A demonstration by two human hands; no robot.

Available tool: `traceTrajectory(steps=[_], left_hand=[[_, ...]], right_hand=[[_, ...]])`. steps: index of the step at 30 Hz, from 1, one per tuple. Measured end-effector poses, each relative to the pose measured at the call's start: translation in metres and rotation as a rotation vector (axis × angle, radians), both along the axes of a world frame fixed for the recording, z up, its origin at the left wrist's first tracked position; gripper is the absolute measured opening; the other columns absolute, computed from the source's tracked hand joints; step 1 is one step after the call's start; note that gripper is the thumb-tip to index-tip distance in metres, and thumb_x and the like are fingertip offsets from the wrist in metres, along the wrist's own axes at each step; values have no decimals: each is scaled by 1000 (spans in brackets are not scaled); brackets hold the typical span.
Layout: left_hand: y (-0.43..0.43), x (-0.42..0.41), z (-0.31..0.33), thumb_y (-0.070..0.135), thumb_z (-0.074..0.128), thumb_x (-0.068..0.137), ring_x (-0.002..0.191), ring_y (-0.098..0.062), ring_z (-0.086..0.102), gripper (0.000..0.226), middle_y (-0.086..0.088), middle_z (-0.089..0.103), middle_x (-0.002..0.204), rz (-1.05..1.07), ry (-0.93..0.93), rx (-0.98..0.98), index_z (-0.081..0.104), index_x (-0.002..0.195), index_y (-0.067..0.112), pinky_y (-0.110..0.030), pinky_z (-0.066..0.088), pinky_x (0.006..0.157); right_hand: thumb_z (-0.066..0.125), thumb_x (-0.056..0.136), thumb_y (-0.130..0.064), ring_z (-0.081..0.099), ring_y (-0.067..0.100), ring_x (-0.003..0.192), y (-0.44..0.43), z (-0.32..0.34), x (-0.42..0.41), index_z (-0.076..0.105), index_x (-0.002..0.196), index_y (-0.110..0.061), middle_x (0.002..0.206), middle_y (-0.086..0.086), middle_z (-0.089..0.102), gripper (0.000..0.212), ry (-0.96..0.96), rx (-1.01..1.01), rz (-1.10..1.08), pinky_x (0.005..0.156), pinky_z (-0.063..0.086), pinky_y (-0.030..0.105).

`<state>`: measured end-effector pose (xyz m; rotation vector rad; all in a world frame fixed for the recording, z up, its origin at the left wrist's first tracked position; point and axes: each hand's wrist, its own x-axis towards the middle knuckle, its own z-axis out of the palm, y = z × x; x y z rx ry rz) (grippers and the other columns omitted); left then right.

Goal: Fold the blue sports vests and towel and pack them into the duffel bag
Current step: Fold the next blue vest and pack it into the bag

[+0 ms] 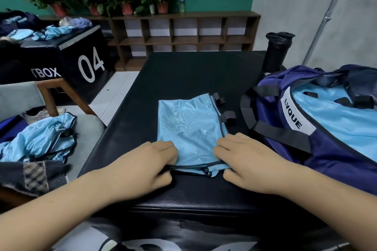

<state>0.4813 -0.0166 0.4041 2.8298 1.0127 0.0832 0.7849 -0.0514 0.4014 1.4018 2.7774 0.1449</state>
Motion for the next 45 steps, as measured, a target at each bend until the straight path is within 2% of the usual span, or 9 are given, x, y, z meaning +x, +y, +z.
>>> traceTrajectory(steps=[5, 9, 13, 16, 21, 30, 34, 39, 45], left_hand=[[-2, -4, 23, 36, 50, 87, 63, -13, 44, 8, 1, 52, 70, 183, -224, -349, 45, 87, 31, -41, 45, 66], [6, -7, 37, 22, 54, 90, 76, -22, 50, 5, -8, 54, 82, 302, -482, -681, 54, 87, 18, -44, 49, 72], [20, 0, 30, 4, 52, 102, 74, -11, 66, 41, 7, 68, 81, 435, -663, -855, 67, 73, 30, -32, 58, 70], [34, 3, 21, 8, 53, 100, 77, -15, 67, 23, 2, 66, 83, 529, -729, -875, 61, 82, 21, -36, 59, 71], [49, 8, 9, 15, 54, 101, 77, -18, 69, 5, -1, 69, 85, 644, -822, -870, 54, 96, 15, -39, 58, 71], [56, 14, -10, 39, 74, 100, 85, -21, 77, 34, -6, 78, 106, 728, -903, -945, 59, 121, 16, -39, 62, 71], [56, 10, -12, 27, 74, 100, 92, -26, 79, 25, -7, 79, 109, 749, -839, -818, 60, 120, 20, -46, 67, 74], [67, 8, -12, 38, 69, 100, 51, -9, 62, 20, 2, 70, 67, 717, -527, -280, 60, 95, 21, -28, 49, 53], [93, 3, -27, 43, 76, 94, 89, -7, 61, 24, 16, 51, 108, 530, -432, 15, 54, 103, 38, -31, 53, 76]], right_hand=[[52, 93, -29, 49, 20, 74, -8, 24, -5, 39, 82, -27, 76, -3, 50, 17, 195, -153, -138, 71, 44, 38], [67, 89, -24, 45, 10, 53, -6, 37, -5, 59, 96, -35, 67, -8, 59, 15, 671, -270, -291, 52, 38, 26], [71, 94, -44, 62, 1, 80, 12, 25, -8, 64, 108, -48, 106, -22, 67, 16, 892, -249, -505, 81, 48, 21], [74, 87, -66, 65, -3, 102, 23, 21, -8, 68, 111, -46, 108, -23, 70, 32, 1045, -321, -591, 94, 51, 29], [90, 75, -37, 75, 6, 93, 25, 24, 0, 55, 125, -52, 104, -12, 78, 63, 928, -530, -562, 91, 59, 34], [73, 97, -30, 59, 11, 75, 39, 4, 5, 42, 152, -35, 106, -1, 66, 64, 803, -240, -639, 83, 52, 33], [71, 98, -30, 60, 10, 93, 40, 4, 1, 32, 162, -30, 134, -10, 61, 75, 783, -160, -619, 91, 47, 29], [66, 100, -32, 48, 14, 127, 28, 9, -5, 32, 161, -26, 146, -12, 37, 70, 634, 112, -488, 105, 48, 38], [64, 97, -30, 50, 15, 109, -1, 8, -33, 59, 133, -28, 117, -13, 48, 35, 522, 135, -210, 98, 46, 37]])
